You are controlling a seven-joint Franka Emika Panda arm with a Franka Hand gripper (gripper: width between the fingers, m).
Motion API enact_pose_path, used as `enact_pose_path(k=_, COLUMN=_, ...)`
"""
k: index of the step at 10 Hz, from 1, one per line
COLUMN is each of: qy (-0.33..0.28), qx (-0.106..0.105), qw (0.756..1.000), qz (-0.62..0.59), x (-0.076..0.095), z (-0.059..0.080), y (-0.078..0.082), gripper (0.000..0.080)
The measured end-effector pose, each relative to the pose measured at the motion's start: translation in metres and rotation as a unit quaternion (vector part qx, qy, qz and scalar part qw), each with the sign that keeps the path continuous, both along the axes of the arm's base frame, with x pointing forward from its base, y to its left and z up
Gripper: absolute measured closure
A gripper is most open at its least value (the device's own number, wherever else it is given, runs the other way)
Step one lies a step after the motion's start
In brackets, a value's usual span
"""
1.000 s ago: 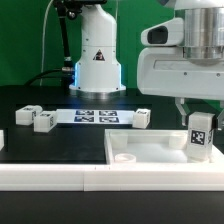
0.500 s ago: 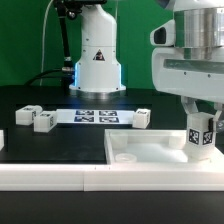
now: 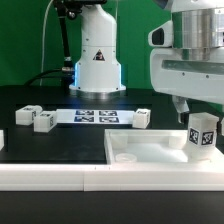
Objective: Assemble one leg
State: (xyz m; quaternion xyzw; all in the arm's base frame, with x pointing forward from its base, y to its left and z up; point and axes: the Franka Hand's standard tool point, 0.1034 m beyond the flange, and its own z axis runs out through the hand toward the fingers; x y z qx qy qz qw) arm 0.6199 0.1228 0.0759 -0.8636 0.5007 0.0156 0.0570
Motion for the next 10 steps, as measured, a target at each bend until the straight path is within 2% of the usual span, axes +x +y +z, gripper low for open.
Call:
enact_pose_path(k=4, qy=-0.005, qx=-0.011, qw=0.979, qz=0.202, x=0.0015, z=0.0045, y=0.0043, gripper=0.0151)
enact_pose_path(k=6, qy=-0.014, qx=-0.023, qw=0.947, qz=0.320, x=0.0019, z=0.0037, y=0.0032, gripper=0.0151)
enact_pose_path(k=10, qy=-0.039, qx=-0.036, qw=0.884, qz=0.465, x=0.0068, z=0.0042, y=0.0012, gripper=0.0151)
